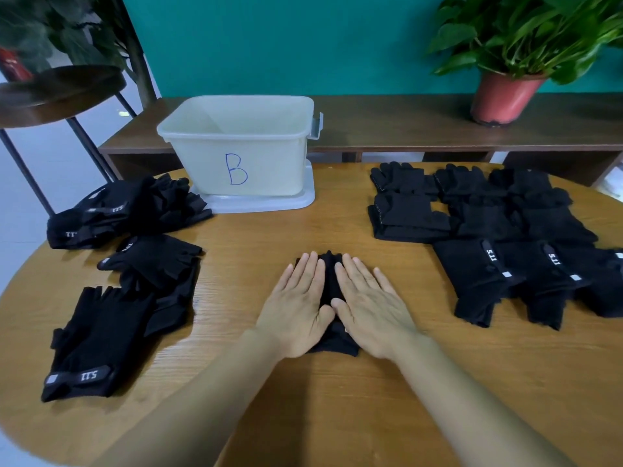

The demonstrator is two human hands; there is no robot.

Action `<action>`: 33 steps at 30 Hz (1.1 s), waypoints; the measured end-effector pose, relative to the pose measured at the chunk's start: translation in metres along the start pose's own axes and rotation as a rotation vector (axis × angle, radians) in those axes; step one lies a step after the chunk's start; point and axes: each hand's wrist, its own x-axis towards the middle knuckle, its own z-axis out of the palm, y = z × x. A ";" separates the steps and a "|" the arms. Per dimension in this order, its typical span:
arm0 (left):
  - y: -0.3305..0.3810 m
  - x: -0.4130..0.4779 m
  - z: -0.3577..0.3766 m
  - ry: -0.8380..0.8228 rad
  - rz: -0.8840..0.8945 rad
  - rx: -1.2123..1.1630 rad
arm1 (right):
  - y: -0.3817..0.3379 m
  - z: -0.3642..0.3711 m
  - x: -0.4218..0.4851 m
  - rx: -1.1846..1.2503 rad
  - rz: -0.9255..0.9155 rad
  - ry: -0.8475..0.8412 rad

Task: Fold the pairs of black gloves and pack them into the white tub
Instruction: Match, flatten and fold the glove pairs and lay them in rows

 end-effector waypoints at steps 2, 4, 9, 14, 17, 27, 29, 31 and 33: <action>-0.003 0.002 0.003 0.008 0.002 0.029 | 0.007 0.004 0.001 -0.024 -0.019 0.030; -0.006 0.002 0.004 0.015 -0.015 0.038 | 0.013 0.006 0.002 -0.026 -0.018 0.029; -0.014 -0.005 0.004 0.026 -0.073 0.083 | 0.014 0.003 0.003 -0.008 0.008 0.004; -0.027 -0.029 0.002 0.058 -0.179 0.035 | 0.021 -0.008 -0.008 0.100 0.126 -0.022; -0.027 -0.047 -0.009 0.155 -0.117 -0.067 | 0.016 -0.022 -0.023 0.131 0.082 0.091; -0.019 -0.061 -0.001 0.061 0.176 0.017 | -0.005 0.002 -0.045 0.123 -0.028 -0.013; -0.020 -0.057 -0.009 0.017 0.171 0.007 | -0.004 -0.001 -0.047 0.114 -0.025 -0.014; -0.018 -0.056 -0.017 0.024 0.171 -0.012 | -0.003 -0.004 -0.053 0.124 -0.024 -0.017; -0.016 -0.057 -0.018 0.073 0.186 -0.020 | -0.001 -0.007 -0.062 0.123 -0.026 0.007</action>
